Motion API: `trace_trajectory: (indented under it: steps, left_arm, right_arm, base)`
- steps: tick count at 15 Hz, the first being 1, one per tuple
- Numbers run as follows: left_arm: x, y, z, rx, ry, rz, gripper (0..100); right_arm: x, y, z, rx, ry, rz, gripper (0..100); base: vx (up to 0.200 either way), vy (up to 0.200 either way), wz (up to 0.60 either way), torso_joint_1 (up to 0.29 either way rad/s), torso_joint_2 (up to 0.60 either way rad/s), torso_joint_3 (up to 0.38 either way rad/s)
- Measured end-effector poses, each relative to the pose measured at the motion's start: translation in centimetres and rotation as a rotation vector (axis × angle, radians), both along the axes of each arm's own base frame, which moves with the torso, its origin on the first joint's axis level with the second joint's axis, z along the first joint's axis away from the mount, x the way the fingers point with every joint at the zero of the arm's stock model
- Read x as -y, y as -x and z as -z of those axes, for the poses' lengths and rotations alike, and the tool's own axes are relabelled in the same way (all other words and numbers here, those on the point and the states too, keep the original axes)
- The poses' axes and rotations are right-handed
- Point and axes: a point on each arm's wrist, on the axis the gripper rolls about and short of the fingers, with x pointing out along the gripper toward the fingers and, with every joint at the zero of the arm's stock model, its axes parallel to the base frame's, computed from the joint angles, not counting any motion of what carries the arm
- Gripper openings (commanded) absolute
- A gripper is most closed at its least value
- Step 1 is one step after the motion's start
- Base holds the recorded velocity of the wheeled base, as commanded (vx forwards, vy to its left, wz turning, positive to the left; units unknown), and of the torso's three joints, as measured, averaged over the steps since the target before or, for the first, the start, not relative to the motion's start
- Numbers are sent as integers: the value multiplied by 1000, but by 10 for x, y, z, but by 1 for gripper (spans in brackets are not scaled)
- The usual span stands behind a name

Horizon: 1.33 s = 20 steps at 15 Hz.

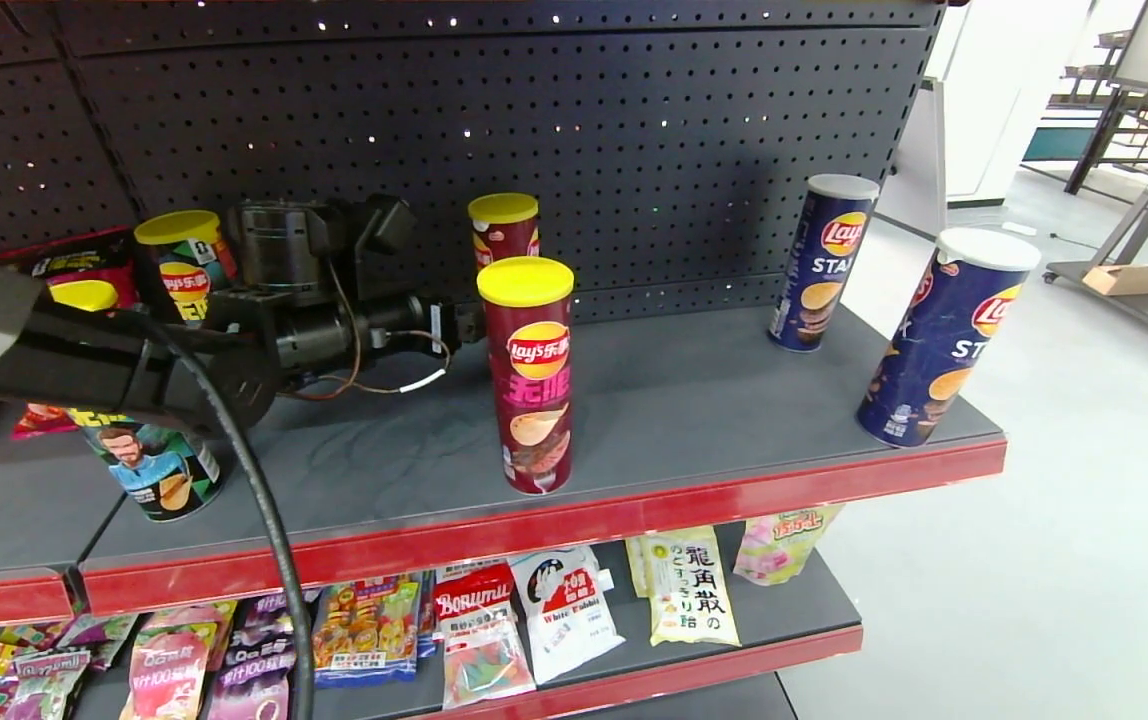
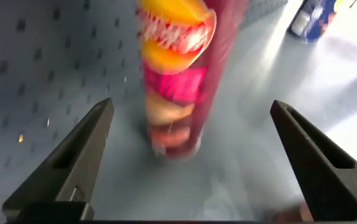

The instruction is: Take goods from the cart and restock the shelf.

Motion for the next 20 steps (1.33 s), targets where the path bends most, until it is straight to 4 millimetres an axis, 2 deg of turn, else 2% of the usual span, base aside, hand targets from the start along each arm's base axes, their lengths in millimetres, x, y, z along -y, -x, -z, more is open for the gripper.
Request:
trace_trajectory:
  steps: [3,5,7,11,13,15,18,20]
  left_arm:
    - [-15,23,-3,-31,-11,-22,100]
    - [-22,50,-8,-52,-19,-23,100]
    - [-36,98,-22,-54,-25,-26,100]
    - [-69,214,-38,13,-6,-31,100]
    - [-84,272,-38,40,5,-28,100]
    - [-98,325,-28,36,-3,-70,100]
    - [-114,378,-7,73,-30,-286,100]
    - [-118,396,10,111,-21,-318,100]
  right_arm:
    - [0,0,0,0,0,0,100]
    - [0,0,0,0,0,0,100]
    - [0,0,0,0,0,0,100]
    - [0,0,0,0,0,0,100]
    - [0,0,0,0,0,0,100]
    - [0,0,0,0,0,0,100]
    - [0,0,0,0,0,0,100]
    - [0,0,0,0,0,-1,100]
  base:
    - [0,0,0,0,0,0]
    - [0,0,0,0,0,0]
    - [0,0,0,0,0,0]
    - [0,0,0,0,0,0]
    - [0,0,0,0,0,0]
    - [0,0,0,0,0,0]
    - [0,0,0,0,0,0]
    - [0,0,0,0,0,0]
